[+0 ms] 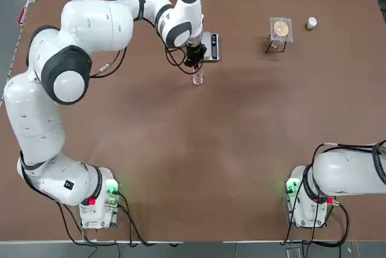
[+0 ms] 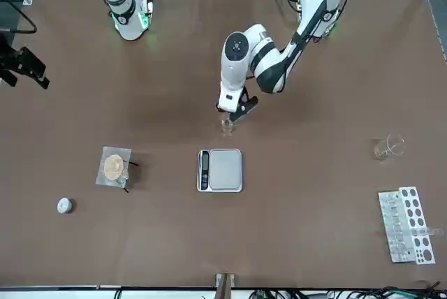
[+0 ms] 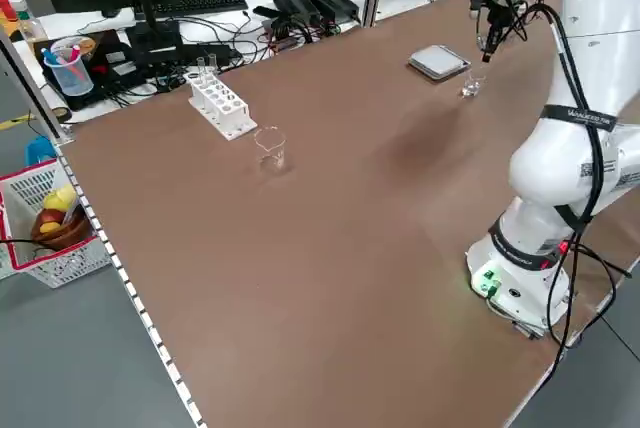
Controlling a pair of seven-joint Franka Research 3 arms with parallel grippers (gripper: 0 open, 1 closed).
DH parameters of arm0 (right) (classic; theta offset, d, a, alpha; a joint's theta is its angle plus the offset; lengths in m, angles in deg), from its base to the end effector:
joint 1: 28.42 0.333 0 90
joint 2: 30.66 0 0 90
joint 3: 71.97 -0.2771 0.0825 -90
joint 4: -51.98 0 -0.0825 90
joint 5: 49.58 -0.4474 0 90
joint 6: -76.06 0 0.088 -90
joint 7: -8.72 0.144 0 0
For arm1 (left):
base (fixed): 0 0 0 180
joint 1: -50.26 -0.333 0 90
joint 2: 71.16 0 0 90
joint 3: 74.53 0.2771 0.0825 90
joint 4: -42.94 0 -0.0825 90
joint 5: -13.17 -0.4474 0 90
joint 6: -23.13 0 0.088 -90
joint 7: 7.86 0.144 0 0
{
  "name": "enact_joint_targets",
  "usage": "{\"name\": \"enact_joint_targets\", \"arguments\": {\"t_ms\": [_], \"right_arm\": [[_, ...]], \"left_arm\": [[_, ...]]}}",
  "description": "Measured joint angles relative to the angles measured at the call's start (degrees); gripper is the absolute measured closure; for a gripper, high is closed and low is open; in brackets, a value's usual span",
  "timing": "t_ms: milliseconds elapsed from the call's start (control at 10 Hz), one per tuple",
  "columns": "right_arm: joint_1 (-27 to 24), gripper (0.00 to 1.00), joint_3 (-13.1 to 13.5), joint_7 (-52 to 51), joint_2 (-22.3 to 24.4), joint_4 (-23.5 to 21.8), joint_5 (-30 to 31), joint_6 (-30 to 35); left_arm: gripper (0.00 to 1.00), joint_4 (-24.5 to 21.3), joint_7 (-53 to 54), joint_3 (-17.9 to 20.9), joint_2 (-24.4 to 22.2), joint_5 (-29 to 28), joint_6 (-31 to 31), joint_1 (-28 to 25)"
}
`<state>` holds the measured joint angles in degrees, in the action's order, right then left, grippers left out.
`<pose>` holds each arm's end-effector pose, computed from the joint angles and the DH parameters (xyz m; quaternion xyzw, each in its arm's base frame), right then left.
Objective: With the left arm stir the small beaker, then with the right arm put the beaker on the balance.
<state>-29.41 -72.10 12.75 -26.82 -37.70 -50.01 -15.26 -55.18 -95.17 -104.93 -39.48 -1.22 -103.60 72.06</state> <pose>0.6053 -0.0080 0.5948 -0.9979 0.0425 -0.0477 0.0050 0.4526 -0.5391 0.2007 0.9639 0.2637 -0.0251 0.0264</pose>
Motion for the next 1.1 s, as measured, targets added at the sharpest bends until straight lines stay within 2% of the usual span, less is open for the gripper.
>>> {"name": "enact_joint_targets", "arguments": {"t_ms": [500, 1100], "right_arm": [[-0.01, 0.00, 0.00, 0.00, -0.01, -0.01, 0.00, 0.13], [0.09, 0.00, -0.19, 0.00, -0.32, -0.05, 0.00, 0.08]], "left_arm": [[0.92, 1.76, -1.84, -0.19, 0.09, 0.00, 0.49, 1.59], [0.92, 3.24, -1.84, 0.57, 2.54, -0.99, 1.45, 1.27]]}}
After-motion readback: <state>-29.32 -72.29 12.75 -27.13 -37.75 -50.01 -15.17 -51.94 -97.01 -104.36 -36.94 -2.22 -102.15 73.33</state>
